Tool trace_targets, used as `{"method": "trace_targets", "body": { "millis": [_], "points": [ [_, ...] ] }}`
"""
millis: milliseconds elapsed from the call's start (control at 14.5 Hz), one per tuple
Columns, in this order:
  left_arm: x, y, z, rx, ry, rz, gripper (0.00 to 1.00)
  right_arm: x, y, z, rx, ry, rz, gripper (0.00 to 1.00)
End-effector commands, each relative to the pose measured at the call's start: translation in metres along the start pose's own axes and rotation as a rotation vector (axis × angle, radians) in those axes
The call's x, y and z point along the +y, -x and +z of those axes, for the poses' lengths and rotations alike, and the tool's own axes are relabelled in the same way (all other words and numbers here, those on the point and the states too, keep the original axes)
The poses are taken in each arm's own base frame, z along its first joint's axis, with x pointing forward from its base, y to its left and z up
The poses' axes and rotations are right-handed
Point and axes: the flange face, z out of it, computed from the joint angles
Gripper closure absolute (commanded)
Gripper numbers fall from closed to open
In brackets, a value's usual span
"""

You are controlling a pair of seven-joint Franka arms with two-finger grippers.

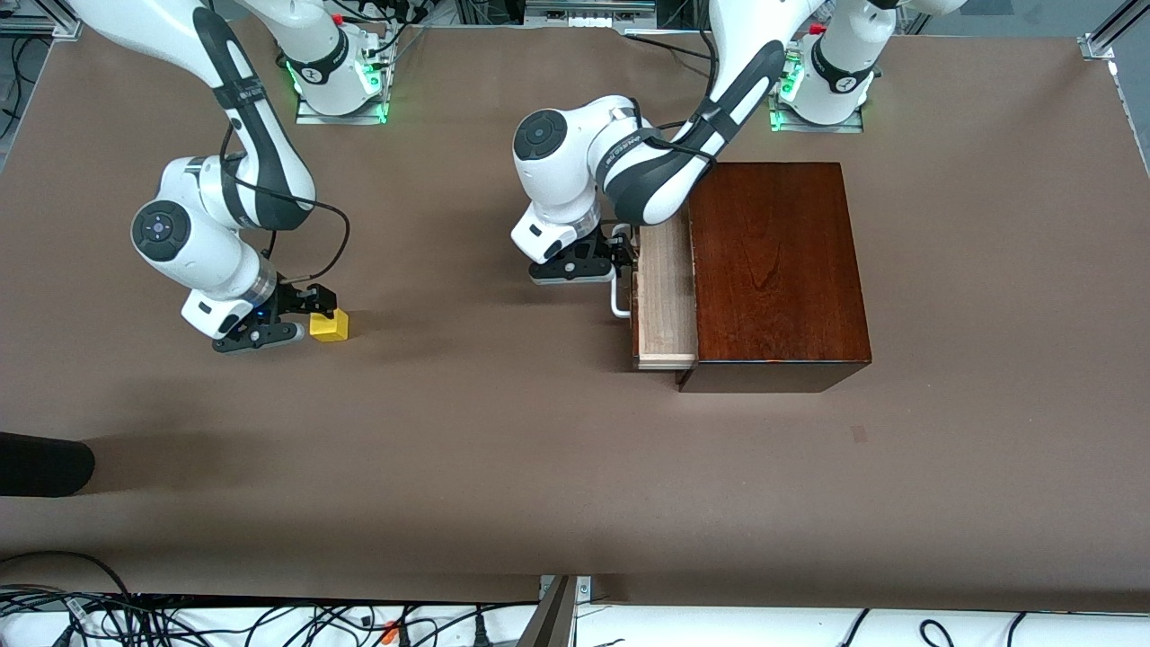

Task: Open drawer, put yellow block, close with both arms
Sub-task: 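Pull the drawer open with the left gripper while the right gripper reaches the cube, then grasp the yellow cube with the right gripper while the left gripper withdraws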

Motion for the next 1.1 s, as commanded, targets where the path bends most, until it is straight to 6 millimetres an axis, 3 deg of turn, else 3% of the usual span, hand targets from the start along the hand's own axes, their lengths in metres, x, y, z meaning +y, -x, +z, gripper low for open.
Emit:
{"method": "trace_targets", "body": {
  "millis": [0,413,619,894,1032],
  "points": [
    [0.057,0.029,-0.023,-0.034,0.132,-0.018,0.0,-0.003,-0.001,0.017,0.015,-0.012,-0.009,0.0],
    [0.068,0.035,-0.022,-0.018,0.174,-0.008,0.0,-0.003,0.0,0.032,0.003,-0.012,-0.007,0.0],
    [0.073,0.033,-0.034,-0.003,0.196,-0.01,0.0,-0.003,0.002,0.037,-0.003,-0.012,-0.007,0.02],
    [0.067,0.022,-0.045,-0.002,0.205,-0.016,0.0,-0.005,0.002,0.041,-0.006,-0.014,-0.01,0.09],
    [0.064,0.02,-0.04,-0.003,0.195,-0.019,0.0,-0.006,0.002,0.043,-0.005,-0.014,-0.01,0.15]
  ]
}}
